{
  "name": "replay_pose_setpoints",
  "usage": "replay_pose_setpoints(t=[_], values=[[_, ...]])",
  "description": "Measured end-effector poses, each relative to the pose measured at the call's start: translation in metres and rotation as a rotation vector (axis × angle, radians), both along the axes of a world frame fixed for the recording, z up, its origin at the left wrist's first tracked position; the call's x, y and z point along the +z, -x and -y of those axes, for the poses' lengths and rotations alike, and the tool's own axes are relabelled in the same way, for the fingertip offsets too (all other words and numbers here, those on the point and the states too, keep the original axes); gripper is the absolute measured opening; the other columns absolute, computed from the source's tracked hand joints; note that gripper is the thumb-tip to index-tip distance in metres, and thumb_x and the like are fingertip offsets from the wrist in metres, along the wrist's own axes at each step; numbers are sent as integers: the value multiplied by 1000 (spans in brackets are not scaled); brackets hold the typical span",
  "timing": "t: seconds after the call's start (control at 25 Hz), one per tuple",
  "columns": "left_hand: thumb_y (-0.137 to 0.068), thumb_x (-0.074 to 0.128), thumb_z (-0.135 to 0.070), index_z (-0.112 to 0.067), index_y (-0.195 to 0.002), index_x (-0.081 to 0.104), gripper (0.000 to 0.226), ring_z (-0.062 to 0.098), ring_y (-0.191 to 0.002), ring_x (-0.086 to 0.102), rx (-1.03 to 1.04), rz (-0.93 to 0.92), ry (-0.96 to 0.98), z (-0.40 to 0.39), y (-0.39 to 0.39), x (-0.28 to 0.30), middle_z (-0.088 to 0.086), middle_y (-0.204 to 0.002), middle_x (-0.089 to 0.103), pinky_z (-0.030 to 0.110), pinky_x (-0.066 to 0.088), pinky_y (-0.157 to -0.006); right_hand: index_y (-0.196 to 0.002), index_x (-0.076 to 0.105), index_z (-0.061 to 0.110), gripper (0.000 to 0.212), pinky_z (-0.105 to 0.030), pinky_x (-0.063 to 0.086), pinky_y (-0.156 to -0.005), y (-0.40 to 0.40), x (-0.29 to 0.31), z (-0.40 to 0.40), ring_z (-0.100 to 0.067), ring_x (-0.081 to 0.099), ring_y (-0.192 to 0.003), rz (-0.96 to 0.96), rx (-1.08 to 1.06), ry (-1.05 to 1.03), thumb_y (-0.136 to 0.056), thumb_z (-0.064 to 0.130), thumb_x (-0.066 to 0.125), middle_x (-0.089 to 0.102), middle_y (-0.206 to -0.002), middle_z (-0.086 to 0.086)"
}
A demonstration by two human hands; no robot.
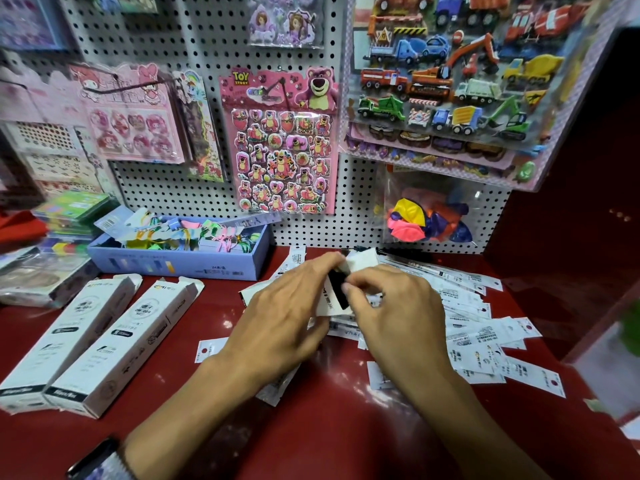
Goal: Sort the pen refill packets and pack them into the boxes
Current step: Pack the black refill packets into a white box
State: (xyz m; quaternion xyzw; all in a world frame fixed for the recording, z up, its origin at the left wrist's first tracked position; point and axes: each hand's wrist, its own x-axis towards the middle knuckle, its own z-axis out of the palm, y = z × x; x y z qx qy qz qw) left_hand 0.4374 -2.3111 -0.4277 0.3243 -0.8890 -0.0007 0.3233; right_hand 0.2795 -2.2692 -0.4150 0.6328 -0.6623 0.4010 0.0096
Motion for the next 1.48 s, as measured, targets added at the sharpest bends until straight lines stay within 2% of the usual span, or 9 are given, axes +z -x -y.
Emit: replay_pose_setpoints(t=[0.12,0.32,0.48,0.72,0.92,1.04,1.12,1.24,1.48], values=[[-65,73,-6,-15,-138,39,80,12,-122,53,-56,20,50,-5,1,-6,-1,-137,56,14,33,-104,-81,70,22,12,-34,42,-58,0,-6,4,-18,55,-68,-94,73,-121,-87,26,60,54,-72,5],[-71,73,-8,-12,-137,43,73,26,-122,47,188,24,-7,29,-18,-10,10,-138,48,39,46,-96,-90,76,24,15,-32,52,-62,30,-6,21,-17,63,-64,334,113,-75,-92,25,62,73,-78,13],[-79,71,-11,-17,-146,34,76,33,-112,48,375,50,-84,60,-32,-20,12,-129,50,44,46,-84,-131,59,20,35,-38,42,-101,69,-38,58,-24,50,-123,-28,-78,-274,-97,25,54,61,-134,-1],[-78,68,-13,-18,-132,44,58,35,-115,53,496,233,-142,88,-38,-51,11,-134,53,45,42,-91,-156,7,28,65,-51,7,-121,101,-77,103,-26,5,-151,-251,-81,-625,-101,43,38,8,-166,2],[-91,56,-28,-18,-138,47,49,28,-134,42,154,178,-142,79,6,-50,8,-148,44,37,31,-111,-148,29,39,65,-50,20,-118,105,-63,93,-22,26,-145,-331,143,-743,-88,53,48,22,-161,8],[-99,38,-48,-31,-150,26,55,20,-146,18,-10,362,-242,67,37,-58,2,-161,19,33,12,-118,-137,44,47,68,-45,32,-113,107,-46,73,-16,38,-136,-222,317,-833,-73,71,51,33,-154,17],[-100,33,-52,-37,-152,17,57,20,-149,11,-53,518,-302,62,46,-66,0,-163,11,42,11,-120,-138,48,42,57,-42,33,-113,108,-48,72,-16,37,-138,-145,284,-740,-86,66,51,36,-151,16],[-97,35,-53,-38,-147,29,53,22,-147,19,-95,525,-342,60,42,-69,3,-161,21,45,22,-116,-136,50,39,39,-40,38,-108,112,-56,71,-18,46,-132,-160,264,-710,-98,48,46,45,-143,16],[-96,48,-48,-37,-139,42,44,15,-146,25,-45,449,-429,62,39,-56,4,-150,42,42,32,-113,-96,59,33,20,-33,48,-81,124,-54,71,-12,57,-93,-115,210,-659,-84,44,70,58,-104,13]])
